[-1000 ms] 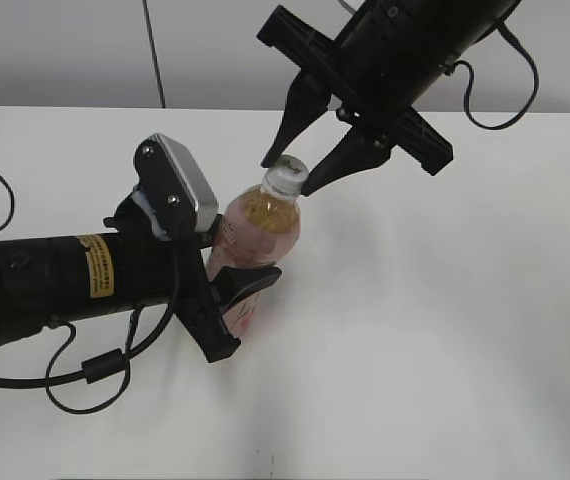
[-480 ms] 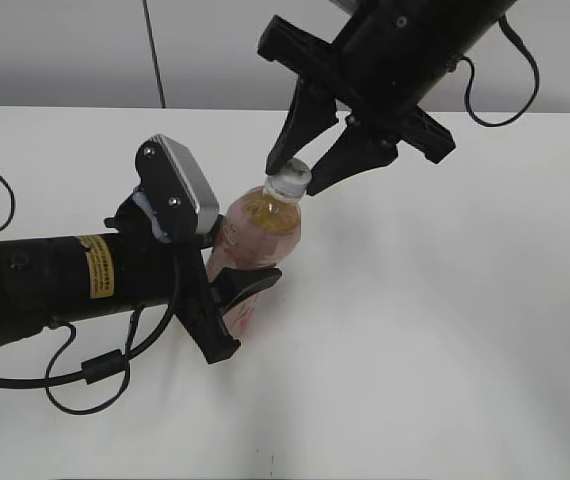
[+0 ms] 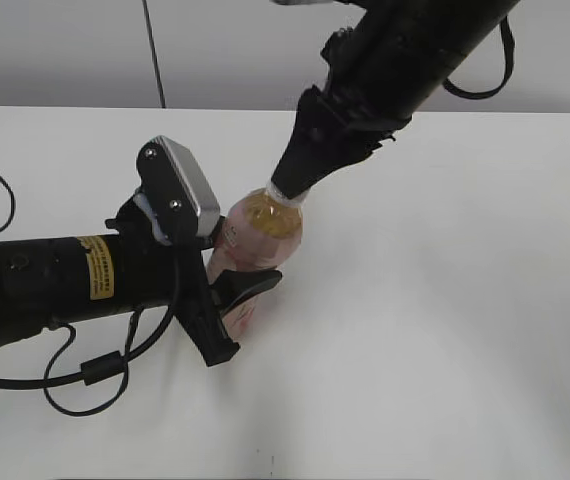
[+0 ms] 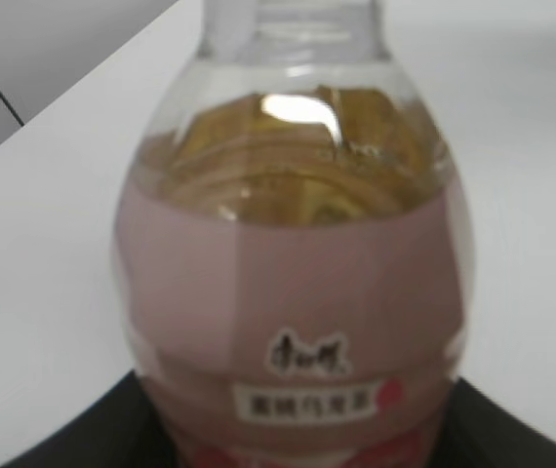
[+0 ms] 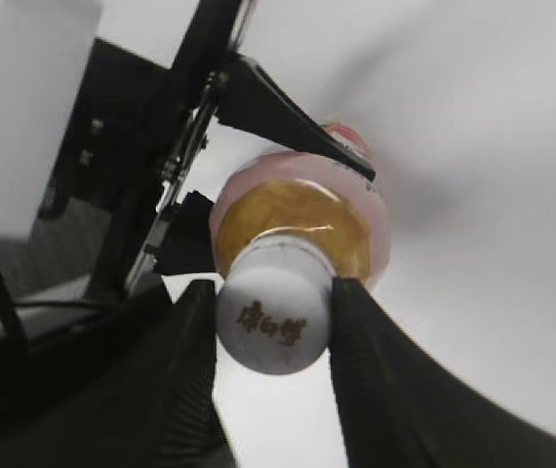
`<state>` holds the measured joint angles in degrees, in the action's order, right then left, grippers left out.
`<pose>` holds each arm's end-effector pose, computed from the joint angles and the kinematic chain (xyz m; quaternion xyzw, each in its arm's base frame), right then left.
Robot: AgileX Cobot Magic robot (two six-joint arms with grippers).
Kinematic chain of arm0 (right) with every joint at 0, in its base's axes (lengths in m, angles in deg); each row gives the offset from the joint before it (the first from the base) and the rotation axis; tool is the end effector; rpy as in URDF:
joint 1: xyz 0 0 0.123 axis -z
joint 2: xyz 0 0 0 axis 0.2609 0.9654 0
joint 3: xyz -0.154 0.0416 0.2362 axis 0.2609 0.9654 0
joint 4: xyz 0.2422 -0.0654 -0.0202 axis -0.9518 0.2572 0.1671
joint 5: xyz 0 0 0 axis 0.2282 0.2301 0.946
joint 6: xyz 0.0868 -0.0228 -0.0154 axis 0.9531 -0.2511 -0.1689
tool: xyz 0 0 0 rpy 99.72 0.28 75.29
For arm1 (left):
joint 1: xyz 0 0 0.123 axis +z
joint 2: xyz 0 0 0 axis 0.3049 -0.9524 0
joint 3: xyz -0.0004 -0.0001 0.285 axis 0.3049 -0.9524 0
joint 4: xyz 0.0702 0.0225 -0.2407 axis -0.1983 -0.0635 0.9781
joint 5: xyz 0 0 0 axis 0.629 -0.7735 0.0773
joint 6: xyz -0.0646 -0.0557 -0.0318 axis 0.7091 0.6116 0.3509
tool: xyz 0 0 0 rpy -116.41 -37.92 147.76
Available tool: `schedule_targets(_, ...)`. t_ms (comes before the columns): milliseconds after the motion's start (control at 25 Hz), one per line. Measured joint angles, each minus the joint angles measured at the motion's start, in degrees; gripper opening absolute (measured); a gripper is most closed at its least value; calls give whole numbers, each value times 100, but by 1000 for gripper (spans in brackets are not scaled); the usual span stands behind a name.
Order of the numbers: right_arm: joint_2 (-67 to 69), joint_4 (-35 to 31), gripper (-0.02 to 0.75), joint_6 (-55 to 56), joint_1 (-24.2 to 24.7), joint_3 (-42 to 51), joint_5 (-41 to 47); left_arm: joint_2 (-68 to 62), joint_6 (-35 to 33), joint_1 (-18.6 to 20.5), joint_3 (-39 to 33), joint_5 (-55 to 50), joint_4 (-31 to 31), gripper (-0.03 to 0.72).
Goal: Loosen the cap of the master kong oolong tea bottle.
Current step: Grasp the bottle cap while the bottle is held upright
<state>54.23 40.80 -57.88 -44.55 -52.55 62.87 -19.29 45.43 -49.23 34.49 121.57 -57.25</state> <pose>0.3052 0.2228 0.2879 -0.4791 0.8261 0.2517 0.1572 0.2401 -0.1875 0.1402 0.4978 0.6823 -0.1853 0.5023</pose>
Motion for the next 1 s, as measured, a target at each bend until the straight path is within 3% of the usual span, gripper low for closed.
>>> schedule_targets(280, -5, -275, 272, -3530, 0, -1, -128, 0, -12, 0, 0, 16, 18, 361)
schedule_targets(1000, -10, -321, 260, -10365, -48, -1, -428, 0, 23, 5, 0, 5, 163, 359)
